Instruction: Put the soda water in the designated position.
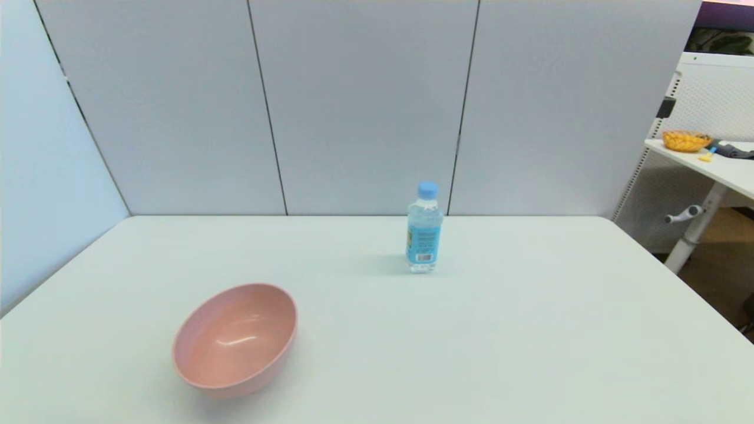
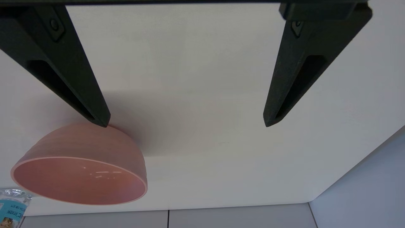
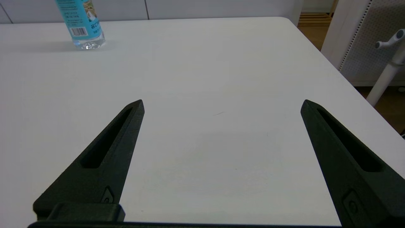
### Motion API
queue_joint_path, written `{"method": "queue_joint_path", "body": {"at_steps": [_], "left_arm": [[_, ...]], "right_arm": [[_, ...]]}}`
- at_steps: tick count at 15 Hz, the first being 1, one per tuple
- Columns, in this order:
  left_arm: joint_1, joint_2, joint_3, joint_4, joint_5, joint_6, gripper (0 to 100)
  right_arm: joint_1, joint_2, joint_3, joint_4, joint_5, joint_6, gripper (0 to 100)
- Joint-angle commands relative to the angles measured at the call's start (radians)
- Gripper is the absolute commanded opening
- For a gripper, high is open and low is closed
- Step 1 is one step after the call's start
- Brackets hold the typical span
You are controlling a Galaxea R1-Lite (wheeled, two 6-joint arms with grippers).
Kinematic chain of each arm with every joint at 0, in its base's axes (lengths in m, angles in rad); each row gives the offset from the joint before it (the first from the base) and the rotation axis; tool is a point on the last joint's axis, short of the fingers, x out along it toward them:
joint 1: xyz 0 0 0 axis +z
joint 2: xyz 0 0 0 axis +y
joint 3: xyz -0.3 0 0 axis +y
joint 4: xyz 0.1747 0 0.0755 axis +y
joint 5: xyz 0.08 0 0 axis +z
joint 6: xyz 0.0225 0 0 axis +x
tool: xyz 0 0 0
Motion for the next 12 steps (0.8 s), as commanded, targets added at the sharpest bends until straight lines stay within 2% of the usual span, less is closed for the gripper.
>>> {"method": "queue_joint_path", "body": {"at_steps": [1, 10, 12], "left_arm": [[0.0, 0.002, 0.0, -0.001, 0.0, 0.0, 100], [0.0, 0.002, 0.0, -0.001, 0.0, 0.0, 100], [0.0, 0.0, 0.0, -0.002, 0.009, -0.041, 100]], "right_arm": [[0.001, 0.002, 0.0, 0.0, 0.0, 0.0, 100], [0.0, 0.0, 0.0, 0.0, 0.0, 0.0, 100], [0.001, 0.0, 0.0, 0.0, 0.0, 0.0, 100]]}}
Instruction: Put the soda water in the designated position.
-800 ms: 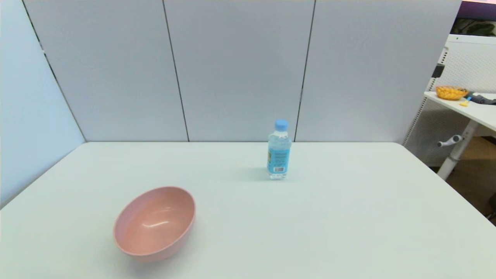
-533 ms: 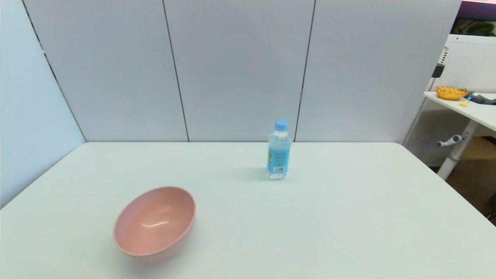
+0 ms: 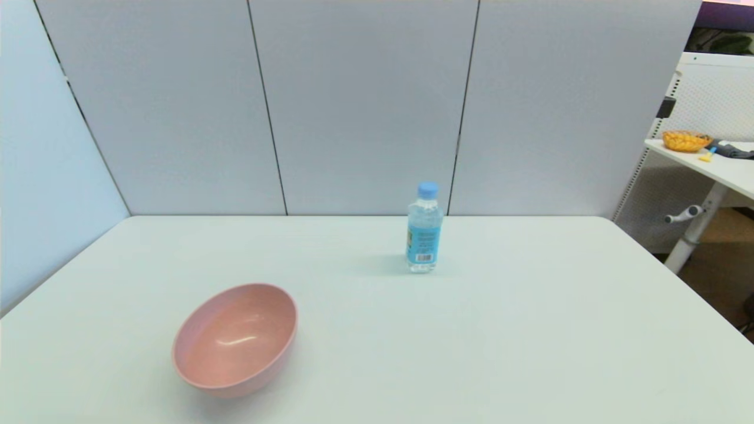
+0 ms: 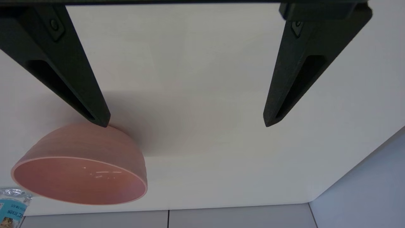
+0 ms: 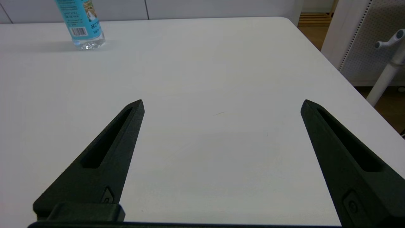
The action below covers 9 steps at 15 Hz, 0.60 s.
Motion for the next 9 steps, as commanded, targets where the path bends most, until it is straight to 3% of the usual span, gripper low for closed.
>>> {"method": "queue_joint_path", "body": {"at_steps": [1, 3, 7, 9], "left_arm": [[0.0, 0.002, 0.0, -0.002, 0.008, -0.04, 100], [0.0, 0.006, -0.014, 0.004, 0.004, -0.014, 100], [-0.012, 0.268, -0.267, 0.07, -0.046, 0.114, 100], [-0.09, 0.48, -0.445, 0.07, -0.064, 0.195, 100]], "right_arm": [[0.0, 0.002, 0.0, 0.0, 0.0, 0.0, 100], [0.001, 0.002, 0.0, 0.0, 0.0, 0.0, 100], [0.001, 0.0, 0.0, 0.0, 0.0, 0.0, 100], [0.0, 0.0, 0.0, 0.0, 0.0, 0.0, 100]]}}
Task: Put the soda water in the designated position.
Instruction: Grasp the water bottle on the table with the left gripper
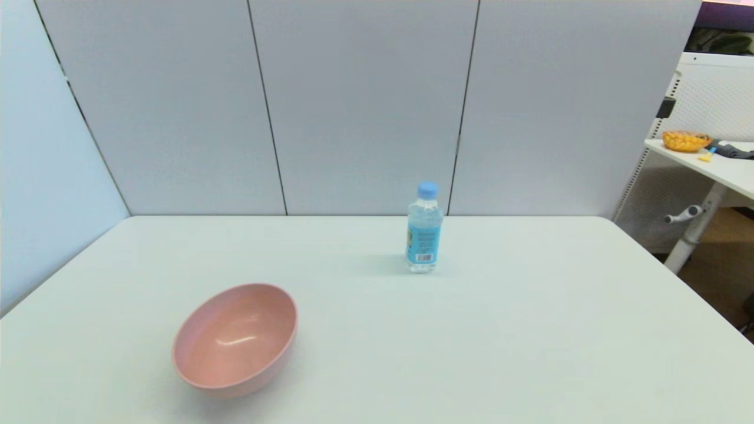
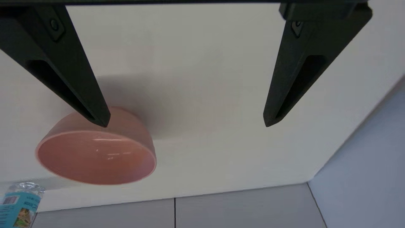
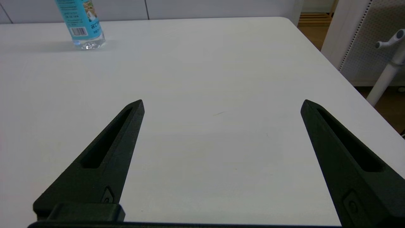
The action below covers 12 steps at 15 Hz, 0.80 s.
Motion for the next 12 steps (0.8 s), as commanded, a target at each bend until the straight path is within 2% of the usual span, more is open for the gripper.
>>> {"method": "queue_joint_path", "body": {"at_steps": [1, 5, 9, 12], "left_arm": [[-0.126, 0.445, -0.337, 0.021, -0.032, 0.152, 100], [-0.292, 0.83, -0.581, -0.031, -0.073, 0.221, 100], [-0.43, 1.226, -0.662, -0.393, -0.075, 0.21, 100], [-0.512, 1.473, -0.715, -0.609, -0.075, 0.118, 100]], "right_arm": [[0.0, 0.0, 0.0, 0.0, 0.0, 0.0, 100], [0.001, 0.002, 0.0, 0.0, 0.0, 0.0, 100], [0.0, 0.0, 0.0, 0.0, 0.0, 0.0, 100], [0.001, 0.0, 0.0, 0.0, 0.0, 0.0, 100]]}}
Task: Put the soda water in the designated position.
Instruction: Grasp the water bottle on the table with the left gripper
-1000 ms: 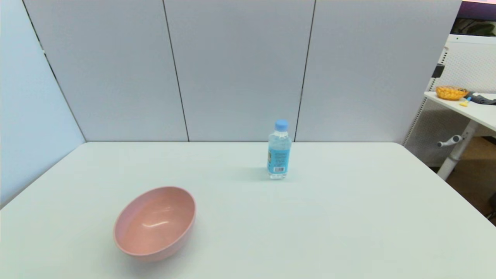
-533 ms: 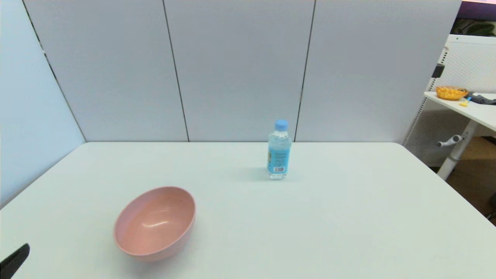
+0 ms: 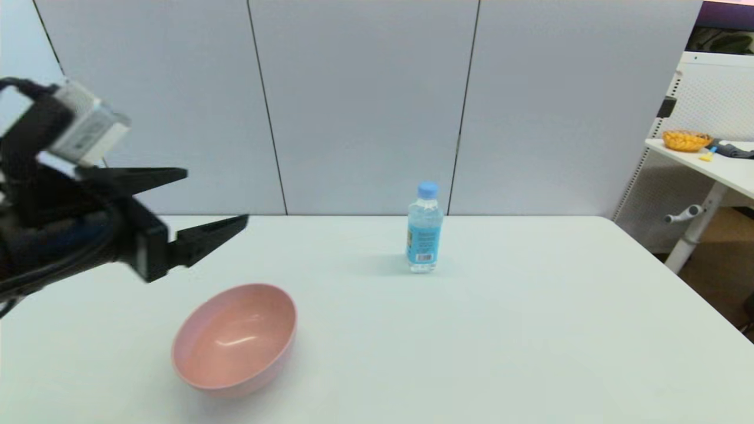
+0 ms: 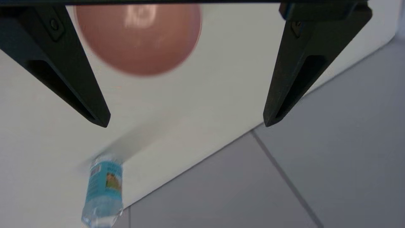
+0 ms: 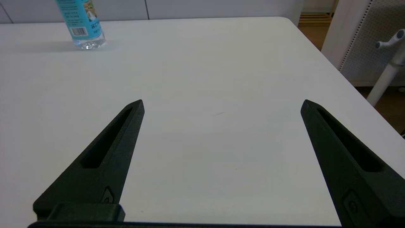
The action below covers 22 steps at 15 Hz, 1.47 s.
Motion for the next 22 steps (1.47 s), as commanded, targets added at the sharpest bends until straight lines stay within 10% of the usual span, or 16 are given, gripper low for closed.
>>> {"method": "queue_joint_path", "body": {"at_steps": [1, 10, 22], "left_arm": [[-0.166, 0.485, -0.101, -0.417, -0.004, -0.116, 100], [-0.299, 0.813, -0.191, -0.765, 0.004, -0.275, 100], [-0.425, 0.982, -0.332, -0.781, 0.228, -0.294, 100]], "right_arm": [[0.0, 0.0, 0.0, 0.0, 0.0, 0.0, 100], [0.0, 0.0, 0.0, 0.0, 0.0, 0.0, 100], [0.001, 0.0, 0.0, 0.0, 0.0, 0.003, 100]]}}
